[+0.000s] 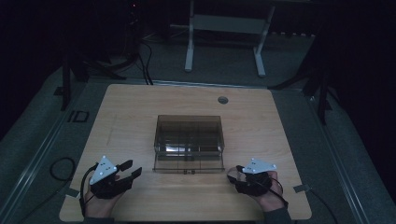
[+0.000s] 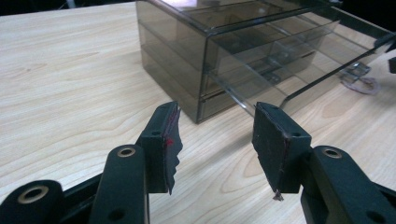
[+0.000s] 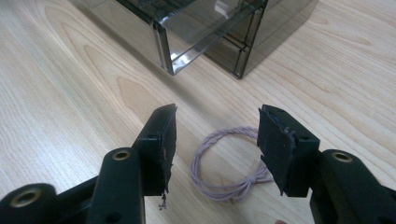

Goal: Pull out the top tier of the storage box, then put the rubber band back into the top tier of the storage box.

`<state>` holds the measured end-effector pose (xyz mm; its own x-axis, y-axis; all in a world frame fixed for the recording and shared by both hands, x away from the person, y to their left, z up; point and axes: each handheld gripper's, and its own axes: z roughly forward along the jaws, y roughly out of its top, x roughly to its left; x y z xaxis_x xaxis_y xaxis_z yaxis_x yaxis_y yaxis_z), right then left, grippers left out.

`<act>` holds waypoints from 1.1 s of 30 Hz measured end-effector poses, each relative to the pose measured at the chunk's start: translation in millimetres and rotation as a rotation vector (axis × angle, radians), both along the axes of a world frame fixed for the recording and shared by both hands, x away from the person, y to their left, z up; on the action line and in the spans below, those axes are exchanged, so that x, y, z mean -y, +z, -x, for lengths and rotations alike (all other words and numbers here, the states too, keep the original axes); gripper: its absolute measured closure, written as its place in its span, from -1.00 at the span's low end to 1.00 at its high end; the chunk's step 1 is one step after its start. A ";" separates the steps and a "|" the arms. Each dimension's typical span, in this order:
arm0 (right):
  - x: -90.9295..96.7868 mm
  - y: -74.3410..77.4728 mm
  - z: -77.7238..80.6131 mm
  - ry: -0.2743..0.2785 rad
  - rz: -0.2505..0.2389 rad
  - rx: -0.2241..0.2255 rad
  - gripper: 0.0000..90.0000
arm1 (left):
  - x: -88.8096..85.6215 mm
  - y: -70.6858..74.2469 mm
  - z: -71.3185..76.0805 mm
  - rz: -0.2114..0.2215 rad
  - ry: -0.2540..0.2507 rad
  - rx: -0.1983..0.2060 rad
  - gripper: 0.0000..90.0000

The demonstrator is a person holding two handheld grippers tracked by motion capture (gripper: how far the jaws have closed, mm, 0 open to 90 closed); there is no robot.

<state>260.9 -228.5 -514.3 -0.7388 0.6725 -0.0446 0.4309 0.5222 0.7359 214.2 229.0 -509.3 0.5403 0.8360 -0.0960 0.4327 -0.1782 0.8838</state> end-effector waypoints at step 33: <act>6.6 0.0 -6.9 -0.047 0.076 -0.029 0.10 | -10.4 -28.5 -39.2 -0.059 0.170 -0.080 0.13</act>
<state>267.9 -235.1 -514.3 -0.7079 0.7022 -0.0759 0.4771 0.5546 0.6818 253.4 239.5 -537.8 0.3835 0.9200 -0.0814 0.5291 -0.1466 0.8358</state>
